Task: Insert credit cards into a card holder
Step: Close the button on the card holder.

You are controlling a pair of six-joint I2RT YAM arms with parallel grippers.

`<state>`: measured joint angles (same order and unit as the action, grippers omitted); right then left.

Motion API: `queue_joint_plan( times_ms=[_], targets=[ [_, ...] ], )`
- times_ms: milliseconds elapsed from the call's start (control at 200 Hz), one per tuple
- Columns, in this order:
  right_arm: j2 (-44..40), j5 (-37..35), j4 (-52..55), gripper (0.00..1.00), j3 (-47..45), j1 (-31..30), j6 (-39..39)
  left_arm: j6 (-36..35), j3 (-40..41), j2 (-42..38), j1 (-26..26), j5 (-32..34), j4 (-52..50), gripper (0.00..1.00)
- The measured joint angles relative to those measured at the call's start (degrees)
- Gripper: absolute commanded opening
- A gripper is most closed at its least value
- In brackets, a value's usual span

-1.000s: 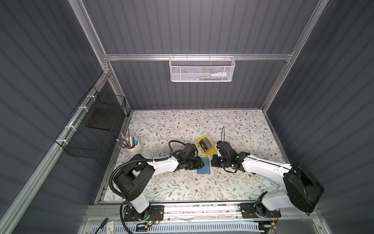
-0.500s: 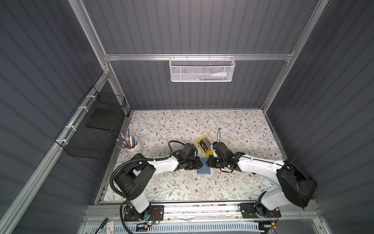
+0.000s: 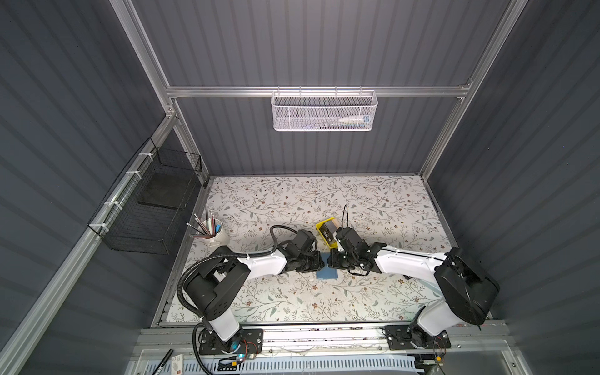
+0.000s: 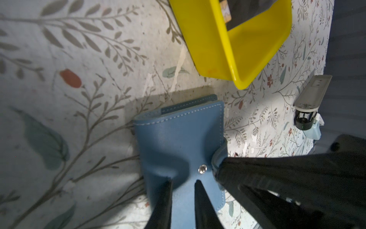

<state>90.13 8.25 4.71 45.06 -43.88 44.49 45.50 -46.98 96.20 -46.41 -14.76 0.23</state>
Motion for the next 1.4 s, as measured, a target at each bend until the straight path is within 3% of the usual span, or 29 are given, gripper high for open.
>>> queue_joint_plan(
  times_ms=[1401],
  targets=[
    [2.6,-6.1,1.8,0.0,2.0,-3.1,-0.1,0.1,0.2,0.0,0.0,0.0,0.6,0.21]
  ],
)
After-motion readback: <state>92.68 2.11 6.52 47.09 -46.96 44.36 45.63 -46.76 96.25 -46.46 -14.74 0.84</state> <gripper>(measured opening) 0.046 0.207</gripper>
